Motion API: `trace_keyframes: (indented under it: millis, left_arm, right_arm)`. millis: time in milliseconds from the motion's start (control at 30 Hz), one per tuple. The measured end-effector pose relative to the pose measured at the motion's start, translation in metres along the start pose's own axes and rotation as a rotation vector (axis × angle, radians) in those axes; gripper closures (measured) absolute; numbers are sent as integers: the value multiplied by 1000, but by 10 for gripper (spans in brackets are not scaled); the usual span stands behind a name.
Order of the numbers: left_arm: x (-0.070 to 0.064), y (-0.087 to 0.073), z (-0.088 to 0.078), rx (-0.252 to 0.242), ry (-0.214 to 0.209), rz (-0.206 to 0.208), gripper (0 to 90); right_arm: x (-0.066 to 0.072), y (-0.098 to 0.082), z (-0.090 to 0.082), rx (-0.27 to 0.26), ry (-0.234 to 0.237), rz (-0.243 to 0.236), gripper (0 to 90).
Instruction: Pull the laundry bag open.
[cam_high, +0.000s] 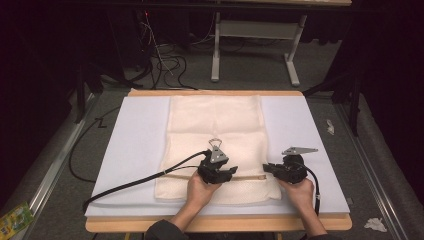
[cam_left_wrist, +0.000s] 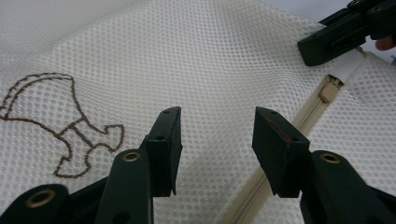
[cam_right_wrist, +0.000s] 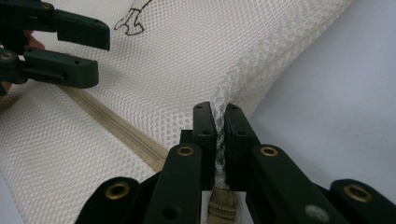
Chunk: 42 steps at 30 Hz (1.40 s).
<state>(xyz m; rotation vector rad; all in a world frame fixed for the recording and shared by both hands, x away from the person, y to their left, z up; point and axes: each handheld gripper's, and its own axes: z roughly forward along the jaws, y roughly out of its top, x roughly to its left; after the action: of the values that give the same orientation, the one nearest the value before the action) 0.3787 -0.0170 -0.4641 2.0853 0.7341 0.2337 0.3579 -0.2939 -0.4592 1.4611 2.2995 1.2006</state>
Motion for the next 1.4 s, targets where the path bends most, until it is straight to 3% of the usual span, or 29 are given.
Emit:
trace_keyframes:
  millis: [67,133,233,500,767,933,1100,1400]
  left_arm:
    - [-9,3,0,15,7,56,533]
    - [-16,8,-1,6,-9,82,534]
    - [-21,12,-1,-9,-48,70,536]
    - [-39,19,2,10,-88,126,582]
    - [-44,20,7,-2,-132,93,623]
    - [-52,21,13,17,-136,134,619]
    - [-52,21,18,8,-161,103,628]
    - [-55,21,25,23,-156,114,625]
  right_arm:
    - [0,1,-2,-2,-1,-8,868]
    - [1,3,-3,-14,0,-14,869]
    - [2,4,-5,-19,3,-9,869]
    - [4,7,-9,-47,11,-17,869]
    - [7,10,-14,-67,22,-21,871]
    - [10,12,-17,-79,27,-28,871]
    - [11,12,-17,-80,30,-32,872]
    - [14,13,-15,-90,37,-41,872]
